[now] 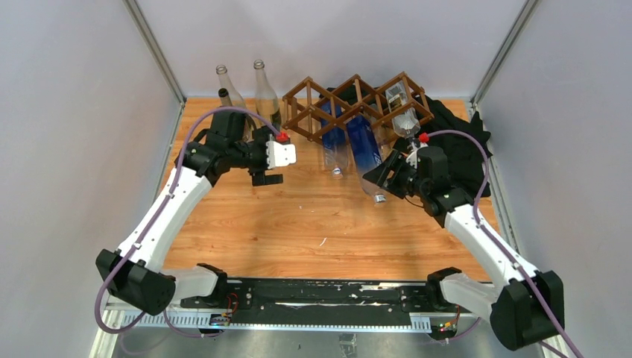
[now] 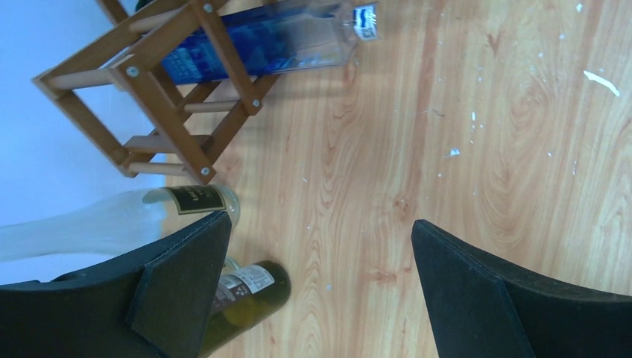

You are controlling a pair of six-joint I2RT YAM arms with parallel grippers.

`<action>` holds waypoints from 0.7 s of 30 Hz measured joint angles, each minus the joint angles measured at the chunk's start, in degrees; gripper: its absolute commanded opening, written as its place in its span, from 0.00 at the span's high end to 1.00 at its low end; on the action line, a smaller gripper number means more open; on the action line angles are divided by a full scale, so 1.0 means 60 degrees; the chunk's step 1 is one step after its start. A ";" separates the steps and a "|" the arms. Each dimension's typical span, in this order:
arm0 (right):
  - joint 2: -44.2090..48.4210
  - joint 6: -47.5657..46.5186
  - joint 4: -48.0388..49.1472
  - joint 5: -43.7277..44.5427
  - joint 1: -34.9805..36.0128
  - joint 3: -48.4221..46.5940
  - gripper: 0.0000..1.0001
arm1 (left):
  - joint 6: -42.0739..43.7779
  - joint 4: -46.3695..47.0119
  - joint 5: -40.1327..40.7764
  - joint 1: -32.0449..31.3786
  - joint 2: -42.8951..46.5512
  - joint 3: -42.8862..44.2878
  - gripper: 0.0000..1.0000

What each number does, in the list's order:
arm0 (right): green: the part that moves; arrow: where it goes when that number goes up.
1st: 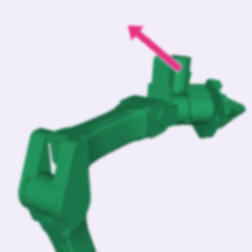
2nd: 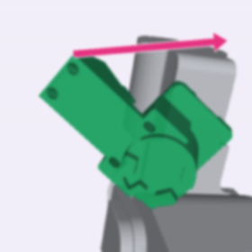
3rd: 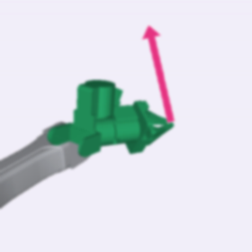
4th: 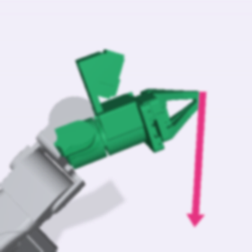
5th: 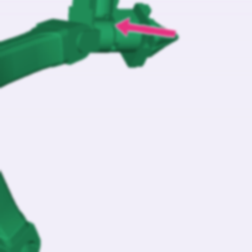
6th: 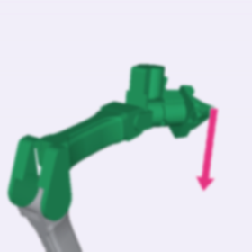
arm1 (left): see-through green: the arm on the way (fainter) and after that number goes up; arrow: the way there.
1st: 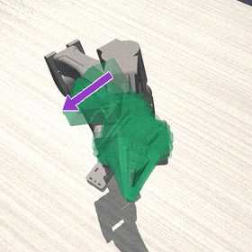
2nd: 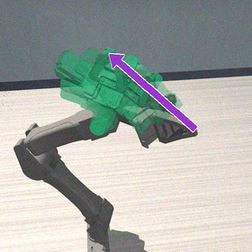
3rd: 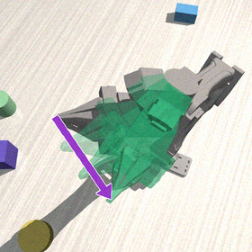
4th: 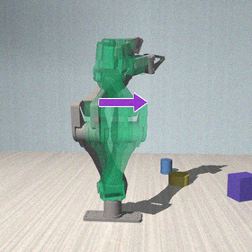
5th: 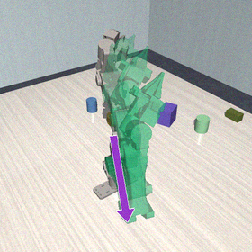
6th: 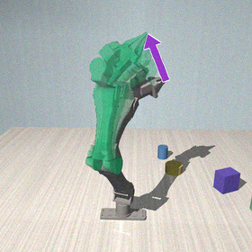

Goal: Take the wine bottle off the wine rack

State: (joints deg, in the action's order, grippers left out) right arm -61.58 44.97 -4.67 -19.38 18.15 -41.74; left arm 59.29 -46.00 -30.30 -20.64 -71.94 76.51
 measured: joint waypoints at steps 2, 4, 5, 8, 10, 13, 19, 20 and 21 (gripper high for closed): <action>0.0390 0.0051 -0.0452 -0.0055 0.0015 -0.0007 1.00 | 0.0342 -0.0036 0.0178 -0.0200 0.0175 -0.0335 0.04; 0.0678 0.0044 -0.0918 -0.0175 0.0025 -0.0113 1.00 | 0.0703 -0.0080 0.0342 -0.0317 0.0401 -0.0659 0.05; 0.0805 0.0007 -0.1311 -0.0160 0.0036 -0.0248 1.00 | 0.0896 -0.0106 0.0419 -0.0368 0.0532 -0.0809 0.05; 0.1213 0.0026 -0.2503 -0.0157 0.0036 -0.0492 1.00 | 0.1388 -0.0160 0.0586 -0.0506 0.0918 -0.1151 0.07; 0.1472 0.0029 -0.3002 -0.0171 0.0036 -0.0543 1.00 | 0.1566 -0.0186 0.0608 -0.0543 0.1082 -0.1206 0.07; 0.1836 0.0040 -0.3636 -0.0160 0.0036 -0.0645 1.00 | 0.1734 -0.0153 0.0608 -0.0572 0.1290 -0.1344 0.07; 0.1949 -0.0146 -0.4852 -0.0182 0.0044 -0.1490 1.00 | 0.1960 -0.0171 0.0590 -0.0787 0.1621 -0.1851 0.07; 0.1912 -0.0240 -0.5151 -0.0189 0.0044 -0.1789 1.00 | 0.1996 -0.0178 0.0579 -0.0845 0.1690 -0.1891 0.06; 0.1883 -0.0306 -0.5326 -0.0182 0.0044 -0.2014 1.00 | 0.2018 -0.0189 0.0561 -0.0889 0.1752 -0.1898 0.06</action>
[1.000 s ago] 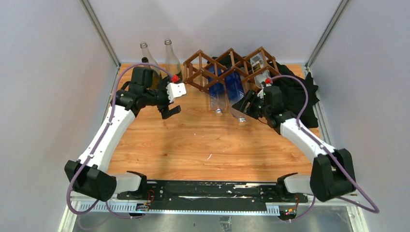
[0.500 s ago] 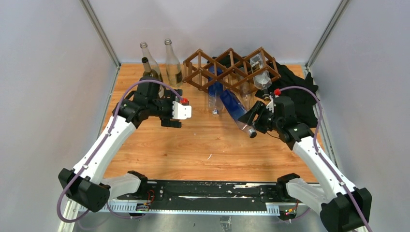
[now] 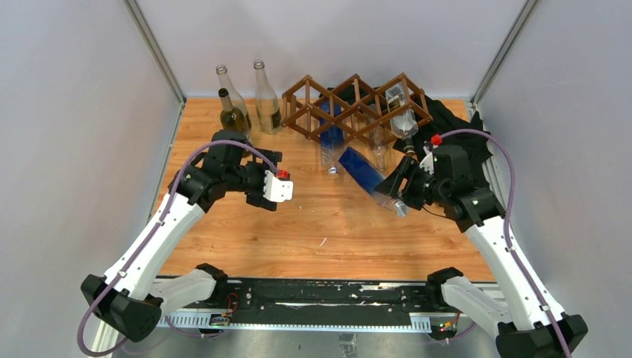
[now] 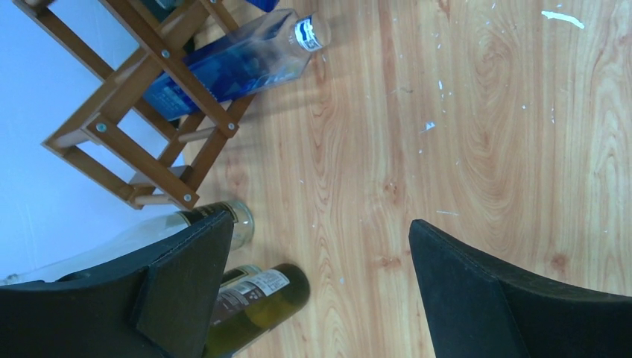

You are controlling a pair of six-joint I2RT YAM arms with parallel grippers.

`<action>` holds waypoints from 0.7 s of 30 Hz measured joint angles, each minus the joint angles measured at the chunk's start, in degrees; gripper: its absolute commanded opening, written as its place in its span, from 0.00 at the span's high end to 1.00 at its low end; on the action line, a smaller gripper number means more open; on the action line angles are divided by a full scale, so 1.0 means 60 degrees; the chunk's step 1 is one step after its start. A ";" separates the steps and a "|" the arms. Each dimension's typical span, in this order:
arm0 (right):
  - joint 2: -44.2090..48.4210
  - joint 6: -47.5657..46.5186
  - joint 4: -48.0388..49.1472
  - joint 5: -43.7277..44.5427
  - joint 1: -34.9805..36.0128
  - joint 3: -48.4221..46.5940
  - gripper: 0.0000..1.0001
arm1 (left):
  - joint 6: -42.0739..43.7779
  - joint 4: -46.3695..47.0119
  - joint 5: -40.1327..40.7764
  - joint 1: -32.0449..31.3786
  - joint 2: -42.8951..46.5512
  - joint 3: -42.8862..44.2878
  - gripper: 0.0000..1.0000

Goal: Take the wine bottle off the wine rack

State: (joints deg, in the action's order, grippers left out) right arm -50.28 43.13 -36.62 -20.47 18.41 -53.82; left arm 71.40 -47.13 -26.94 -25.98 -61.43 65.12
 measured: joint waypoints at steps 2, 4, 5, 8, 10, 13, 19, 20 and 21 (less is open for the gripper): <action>-0.0040 -0.0146 -0.0237 -0.0007 0.0000 -0.0408 1.00 | 0.0000 0.0007 -0.0058 -0.0069 0.0109 0.0000 0.04; -0.0117 -0.0259 -0.0404 -0.0073 0.0000 -0.0823 1.00 | -0.0033 0.0007 -0.0175 -0.0131 0.0204 0.0000 0.03; -0.0186 -0.0321 -0.0452 -0.0142 0.0011 -0.1002 1.00 | -0.0080 0.0007 -0.0233 -0.0175 0.0244 0.0000 0.02; -0.0543 -0.0503 -0.0619 -0.0361 0.0164 -0.1599 1.00 | -0.0270 0.0040 -0.0404 -0.0397 0.0375 -0.0007 0.00; -0.0805 -0.0623 -0.0736 -0.0459 0.0390 -0.1905 1.00 | -0.0459 0.0182 -0.0448 -0.0612 0.0510 -0.0098 0.00; -0.1330 -0.0739 -0.0831 -0.0557 0.1027 -0.2295 1.00 | -0.0710 0.0357 -0.0528 -0.0991 0.0667 -0.0229 0.00; -0.2565 -0.0841 -0.0783 -0.0634 0.2517 -0.2827 1.00 | -0.1078 0.0576 -0.0543 -0.1617 0.0386 -0.0175 0.00; -0.2779 -0.0841 -0.0707 -0.0645 0.2739 -0.2881 1.00 | -0.1115 0.0579 -0.0535 -0.1701 0.0342 -0.0175 0.00; -0.2998 -0.0838 -0.0641 -0.0656 0.2943 -0.2958 1.00 | -0.1147 0.0583 -0.0525 -0.1712 0.0324 -0.0175 0.00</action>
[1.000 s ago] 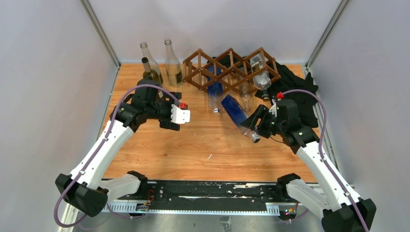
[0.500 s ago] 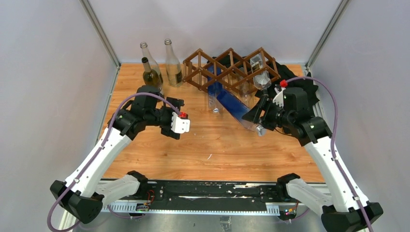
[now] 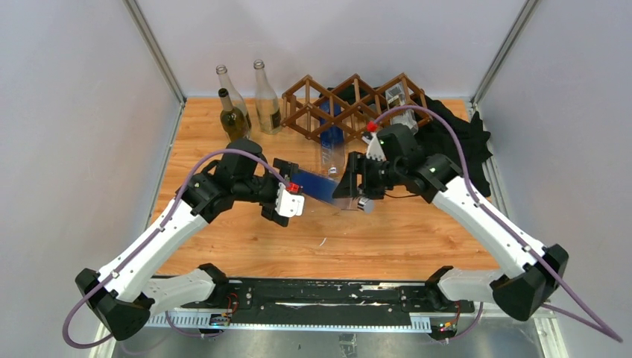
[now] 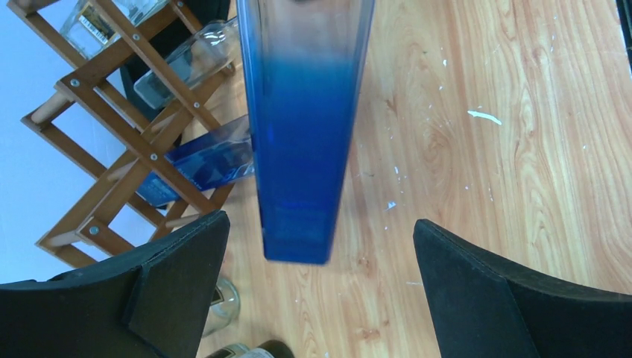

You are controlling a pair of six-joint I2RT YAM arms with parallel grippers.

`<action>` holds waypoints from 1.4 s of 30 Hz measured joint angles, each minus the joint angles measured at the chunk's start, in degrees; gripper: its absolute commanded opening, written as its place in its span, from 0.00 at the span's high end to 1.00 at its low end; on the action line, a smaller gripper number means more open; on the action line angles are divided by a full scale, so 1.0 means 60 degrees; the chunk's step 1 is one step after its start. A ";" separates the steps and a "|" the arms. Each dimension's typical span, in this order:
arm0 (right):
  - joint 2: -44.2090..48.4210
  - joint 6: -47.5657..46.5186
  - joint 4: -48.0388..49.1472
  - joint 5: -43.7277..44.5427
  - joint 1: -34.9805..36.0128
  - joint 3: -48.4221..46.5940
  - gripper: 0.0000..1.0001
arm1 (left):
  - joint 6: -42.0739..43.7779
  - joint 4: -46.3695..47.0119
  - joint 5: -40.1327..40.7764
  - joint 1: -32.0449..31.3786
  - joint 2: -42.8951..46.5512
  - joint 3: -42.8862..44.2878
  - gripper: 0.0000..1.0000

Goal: Take the wine bottle off the wine rack

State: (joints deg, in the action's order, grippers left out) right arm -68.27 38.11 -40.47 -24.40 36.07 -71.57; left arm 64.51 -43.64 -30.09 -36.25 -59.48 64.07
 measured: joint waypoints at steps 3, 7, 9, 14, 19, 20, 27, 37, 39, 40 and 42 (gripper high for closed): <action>-0.0608 0.0000 0.0135 -0.0004 0.0506 -0.0331 1.00 | -0.0127 0.0040 0.0153 -0.0331 0.0007 -0.0018 0.00; -0.1384 -0.0004 0.0459 -0.0007 0.0965 -0.0925 1.00 | -0.0448 0.0393 0.0495 -0.0681 0.0124 -0.0412 0.00; -0.1668 -0.0004 0.0616 -0.0011 0.1126 -0.1151 1.00 | -0.0594 0.0517 0.0656 -0.0743 0.0182 -0.0659 0.00; -0.2288 -0.0036 0.0699 0.0149 0.1435 -0.1647 1.00 | -0.0940 0.0969 0.1293 -0.0754 0.0397 -0.1031 0.02; -0.2688 -0.0036 0.0885 -0.0015 0.1825 -0.2011 1.00 | -0.1053 0.1563 0.1603 -0.0790 0.0375 -0.1206 0.11; -0.2747 -0.0036 0.0980 -0.0120 0.1927 -0.2062 1.00 | -0.1042 0.1643 0.1625 -0.0790 0.0379 -0.1235 0.13; -0.2889 -0.0051 0.1231 -0.0364 0.2116 -0.2240 0.89 | -0.0871 0.1741 0.1694 -0.0805 0.0390 -0.1490 0.52; -0.2779 -0.0288 0.1647 -0.0168 0.2029 -0.2233 0.09 | -0.1282 0.2568 0.2014 -0.0809 0.0860 -0.2204 1.00; -0.2404 -0.0346 0.1789 -0.0160 0.1723 -0.2164 0.07 | -0.1741 0.2550 0.2164 -0.0787 0.0889 -0.2284 1.00; -0.2233 -0.0321 0.1891 -0.0168 0.1585 -0.2135 0.06 | -0.1938 0.2546 0.2178 -0.0787 0.0867 -0.2288 1.00; -0.1752 -0.0321 0.2284 -0.0164 0.1198 -0.2040 0.05 | -0.2412 0.2528 0.2200 -0.0794 0.0801 -0.2288 1.00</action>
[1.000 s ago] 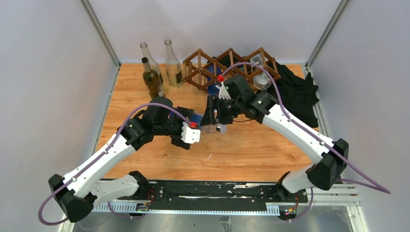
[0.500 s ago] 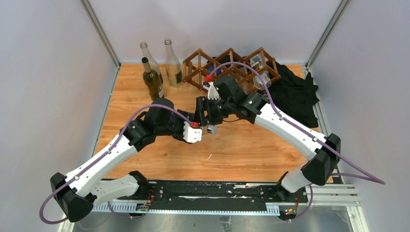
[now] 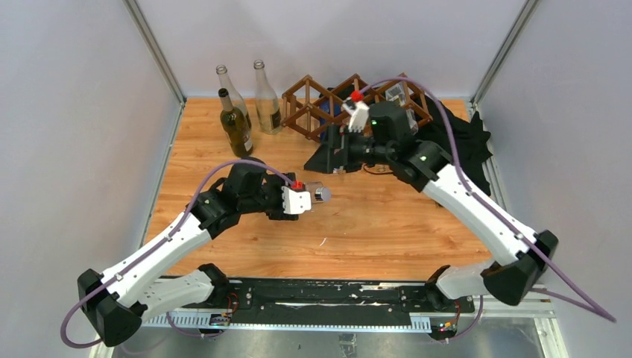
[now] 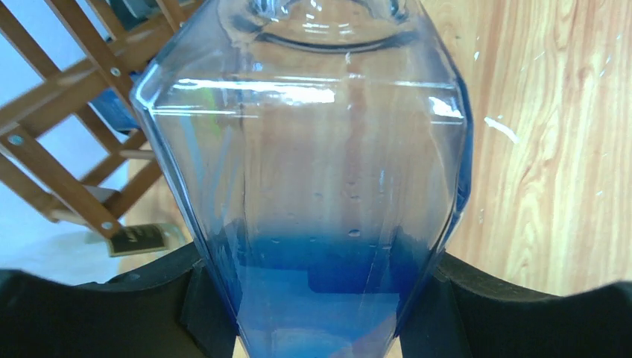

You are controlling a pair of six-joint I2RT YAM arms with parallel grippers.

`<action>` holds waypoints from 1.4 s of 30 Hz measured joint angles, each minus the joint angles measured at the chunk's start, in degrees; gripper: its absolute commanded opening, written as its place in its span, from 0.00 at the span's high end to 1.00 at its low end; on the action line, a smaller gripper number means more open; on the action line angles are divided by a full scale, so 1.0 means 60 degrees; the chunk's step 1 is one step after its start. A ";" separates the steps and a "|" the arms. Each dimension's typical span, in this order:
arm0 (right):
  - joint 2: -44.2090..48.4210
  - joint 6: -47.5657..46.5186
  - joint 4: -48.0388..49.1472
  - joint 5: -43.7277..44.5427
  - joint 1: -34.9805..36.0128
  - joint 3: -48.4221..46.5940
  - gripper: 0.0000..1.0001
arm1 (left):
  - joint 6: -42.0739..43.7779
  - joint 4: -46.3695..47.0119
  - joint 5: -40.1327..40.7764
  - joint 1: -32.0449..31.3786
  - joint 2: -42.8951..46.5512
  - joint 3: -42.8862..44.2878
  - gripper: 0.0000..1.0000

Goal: Take the wine bottle off the wine rack

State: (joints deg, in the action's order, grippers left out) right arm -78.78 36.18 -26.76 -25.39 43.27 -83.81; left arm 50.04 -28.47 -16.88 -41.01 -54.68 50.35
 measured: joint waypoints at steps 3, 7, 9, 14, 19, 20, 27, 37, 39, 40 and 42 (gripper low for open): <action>0.0816 -0.0004 0.0441 -0.0011 -0.0605 0.0361 0.04 | -0.0976 0.0018 -0.0004 0.0004 -0.0106 0.0011 1.00; 0.1785 -0.0018 0.0765 0.0000 -0.1286 0.1122 0.03 | -0.2772 -0.0018 -0.0368 0.0423 -0.0463 0.0419 1.00; 0.2124 -0.0051 0.0841 0.0044 -0.1479 0.1497 0.02 | -0.3770 0.0033 -0.0583 0.0856 -0.0761 0.0849 1.00; 0.2962 -0.0310 0.1486 0.0153 -0.1555 0.2827 0.01 | -0.6845 0.0754 -0.1523 0.2550 -0.1665 0.2018 1.00; 0.3140 -0.0696 0.2608 -0.0087 -0.1552 0.3625 0.01 | -0.9417 0.1843 -0.2838 0.3672 -0.2452 0.2368 1.00; 0.3089 -0.0772 0.2856 -0.0182 -0.1523 0.3705 0.01 | -0.9825 0.1982 -0.3158 0.3730 -0.2543 0.2368 1.00; 0.2273 -0.1279 0.4255 -0.0659 -0.0685 0.3730 0.01 | -1.1781 0.2889 -0.5125 0.3716 -0.2546 0.2368 1.00; 0.1144 -0.1406 0.5577 -0.1140 0.0255 0.3825 0.00 | -1.3216 0.4073 -0.6521 0.3716 -0.2426 0.2368 1.00; 0.1140 -0.1341 0.5989 -0.1260 0.0273 0.3949 0.00 | -1.3526 0.4397 -0.6703 0.3716 -0.2364 0.2368 1.00; 0.1133 -0.1300 0.6178 -0.1300 0.0299 0.4007 0.00 | -1.3664 0.4554 -0.6816 0.3716 -0.2331 0.2368 1.00; 0.1071 -0.1239 0.6539 -0.1406 0.0393 0.4120 0.00 | -1.3876 0.4772 -0.6972 0.3716 -0.2273 0.2368 1.00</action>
State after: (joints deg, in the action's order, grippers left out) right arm -72.36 28.75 12.47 -33.82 45.63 -59.09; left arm -33.21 0.16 -58.72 -18.72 -68.31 64.55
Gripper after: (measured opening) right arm 0.999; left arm 0.659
